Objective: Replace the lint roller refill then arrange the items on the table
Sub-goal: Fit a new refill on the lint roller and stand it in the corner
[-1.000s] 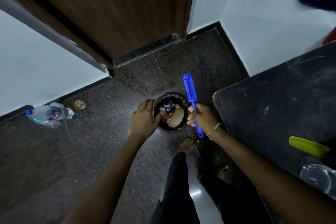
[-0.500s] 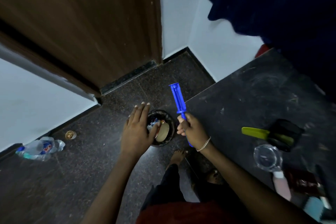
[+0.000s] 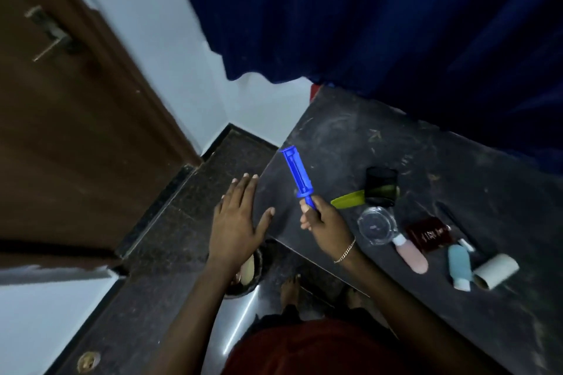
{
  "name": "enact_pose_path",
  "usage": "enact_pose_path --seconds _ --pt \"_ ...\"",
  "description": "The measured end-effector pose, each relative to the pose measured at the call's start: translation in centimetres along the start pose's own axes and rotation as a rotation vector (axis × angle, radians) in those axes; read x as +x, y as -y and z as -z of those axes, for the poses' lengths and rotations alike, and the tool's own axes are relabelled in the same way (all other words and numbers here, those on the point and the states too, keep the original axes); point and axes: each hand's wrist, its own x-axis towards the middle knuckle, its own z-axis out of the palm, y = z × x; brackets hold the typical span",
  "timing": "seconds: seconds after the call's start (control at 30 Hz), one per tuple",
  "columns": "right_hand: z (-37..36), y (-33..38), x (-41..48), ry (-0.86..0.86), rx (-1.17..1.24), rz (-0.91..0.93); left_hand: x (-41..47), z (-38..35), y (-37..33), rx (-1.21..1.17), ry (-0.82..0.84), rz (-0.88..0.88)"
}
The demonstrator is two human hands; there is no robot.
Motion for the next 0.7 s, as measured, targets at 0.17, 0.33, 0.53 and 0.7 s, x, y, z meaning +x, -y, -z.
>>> enact_pose_path --seconds 0.17,0.33,0.53,0.7 --pt "5.8 -1.4 -2.0 -0.213 -0.035 -0.024 3.8 -1.8 -6.1 0.001 0.053 -0.223" --pt "11.9 -3.5 -5.5 -0.432 -0.08 -0.046 5.8 -4.6 -13.5 -0.009 0.143 -0.445" --pt "18.6 -6.6 -10.8 -0.652 -0.028 -0.141 6.2 -9.7 -23.4 -0.058 0.249 -0.702" --pt "23.5 -9.4 -15.2 -0.829 -0.117 -0.275 4.8 -14.7 -31.8 -0.124 0.315 -0.866"
